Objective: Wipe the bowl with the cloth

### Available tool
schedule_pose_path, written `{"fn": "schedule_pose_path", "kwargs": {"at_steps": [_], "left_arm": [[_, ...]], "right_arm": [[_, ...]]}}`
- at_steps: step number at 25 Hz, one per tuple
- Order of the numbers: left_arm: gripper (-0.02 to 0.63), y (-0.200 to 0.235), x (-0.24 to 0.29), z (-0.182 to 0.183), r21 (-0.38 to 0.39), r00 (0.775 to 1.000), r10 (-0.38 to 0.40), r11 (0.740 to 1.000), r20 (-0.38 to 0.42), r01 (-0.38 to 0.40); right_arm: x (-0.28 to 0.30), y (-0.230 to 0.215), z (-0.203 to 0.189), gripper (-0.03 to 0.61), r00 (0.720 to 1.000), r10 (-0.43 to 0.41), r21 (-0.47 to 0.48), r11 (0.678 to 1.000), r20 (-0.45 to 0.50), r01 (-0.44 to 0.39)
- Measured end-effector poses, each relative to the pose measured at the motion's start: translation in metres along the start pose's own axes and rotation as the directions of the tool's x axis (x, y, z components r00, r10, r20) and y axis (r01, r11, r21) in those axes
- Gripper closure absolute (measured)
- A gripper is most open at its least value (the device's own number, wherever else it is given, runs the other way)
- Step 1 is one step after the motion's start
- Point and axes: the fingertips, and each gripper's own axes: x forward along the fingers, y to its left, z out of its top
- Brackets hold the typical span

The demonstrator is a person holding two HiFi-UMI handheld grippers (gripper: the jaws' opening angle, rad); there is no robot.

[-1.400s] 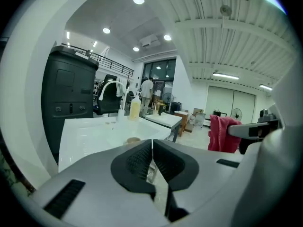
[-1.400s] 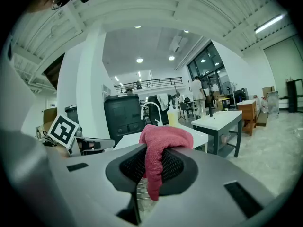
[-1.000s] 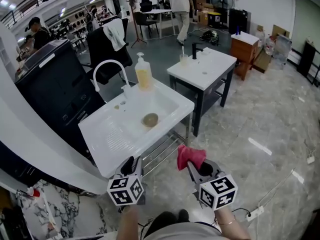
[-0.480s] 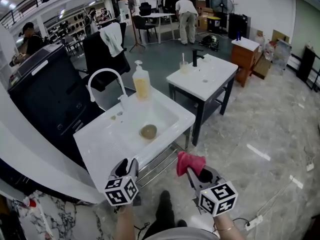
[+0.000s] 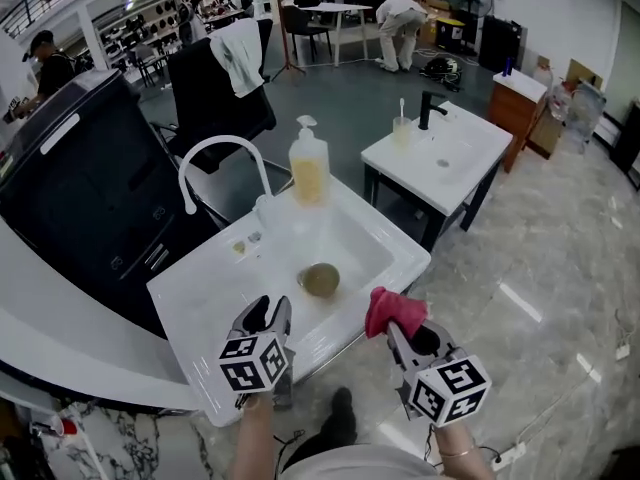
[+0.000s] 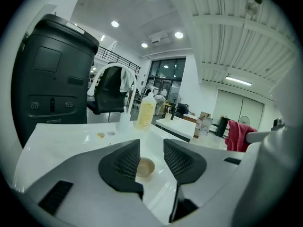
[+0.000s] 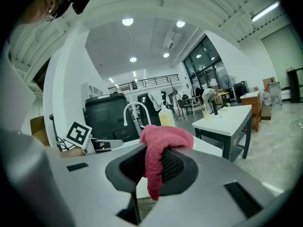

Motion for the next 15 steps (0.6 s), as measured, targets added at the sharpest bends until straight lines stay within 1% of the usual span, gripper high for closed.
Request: {"fn": "schedule_pose_path", "kwargs": {"at_steps": [4,8,11,15], "left_arm": [[0.451,0.021,0.047,0.016,0.003,1.0,-0.014,1.0,-0.021,0.014],[0.451,0.034,0.084,0.026,0.006,0.999,-0.033,0.999,-0.042,0.033],[0.451,0.044,0.111,0.027,-0.009,0.997,-0.041,0.999,-0.067,0.041],[0.448,0.053,0.139,0.018,-0.021,0.992,-0.045,0.999,-0.116,0.043]], "right_arm": [[0.045,-0.011,0.009,0.526,1.0,-0.011,0.012,1.0,-0.017,0.011],[0.077,-0.018,0.015,0.526,0.999,-0.025,0.019,0.999,-0.03,0.026],[0.097,-0.024,0.021,0.527,0.999,-0.036,0.017,0.999,-0.033,0.037],[0.116,-0.031,0.027,0.526,0.998,-0.05,0.021,0.998,-0.033,0.051]]}}
